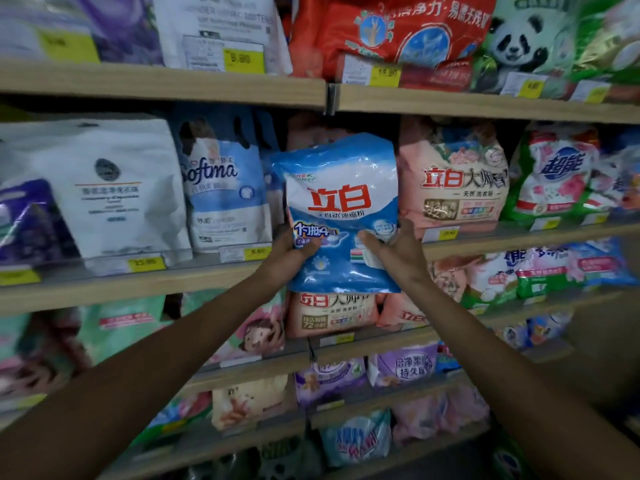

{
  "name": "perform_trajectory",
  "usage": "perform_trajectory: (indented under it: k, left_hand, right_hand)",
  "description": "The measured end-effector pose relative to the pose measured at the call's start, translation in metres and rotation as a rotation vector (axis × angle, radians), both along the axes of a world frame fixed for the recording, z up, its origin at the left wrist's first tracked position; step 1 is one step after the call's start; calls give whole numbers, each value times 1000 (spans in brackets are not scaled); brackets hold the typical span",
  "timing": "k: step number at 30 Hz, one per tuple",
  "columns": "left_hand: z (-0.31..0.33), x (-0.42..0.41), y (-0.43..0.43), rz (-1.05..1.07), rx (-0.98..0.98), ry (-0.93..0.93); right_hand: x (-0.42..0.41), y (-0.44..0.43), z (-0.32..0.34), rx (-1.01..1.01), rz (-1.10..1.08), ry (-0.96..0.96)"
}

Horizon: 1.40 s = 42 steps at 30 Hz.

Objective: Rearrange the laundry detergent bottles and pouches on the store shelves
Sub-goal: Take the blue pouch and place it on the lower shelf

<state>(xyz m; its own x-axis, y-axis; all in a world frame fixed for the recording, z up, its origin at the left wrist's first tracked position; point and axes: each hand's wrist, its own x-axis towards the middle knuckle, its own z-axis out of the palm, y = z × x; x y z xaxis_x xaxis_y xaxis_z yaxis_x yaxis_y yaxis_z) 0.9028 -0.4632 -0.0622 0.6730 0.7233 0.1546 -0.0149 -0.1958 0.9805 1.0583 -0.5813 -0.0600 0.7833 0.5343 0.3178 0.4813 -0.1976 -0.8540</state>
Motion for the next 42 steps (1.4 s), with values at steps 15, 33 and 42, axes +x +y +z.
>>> perform_trajectory:
  k: [15,33,42]
  left_hand:
    - [-74,-334,-22,228,-125,109]
    - [-126,-614,55,727,-391,124]
    - [-156,-706,156,789,-513,160]
  right_hand:
    - [-301,17,-75,-205,331,165]
    - [-576,179,-142,-376,742,167]
    - [-672,296,-181,-523,860,258]
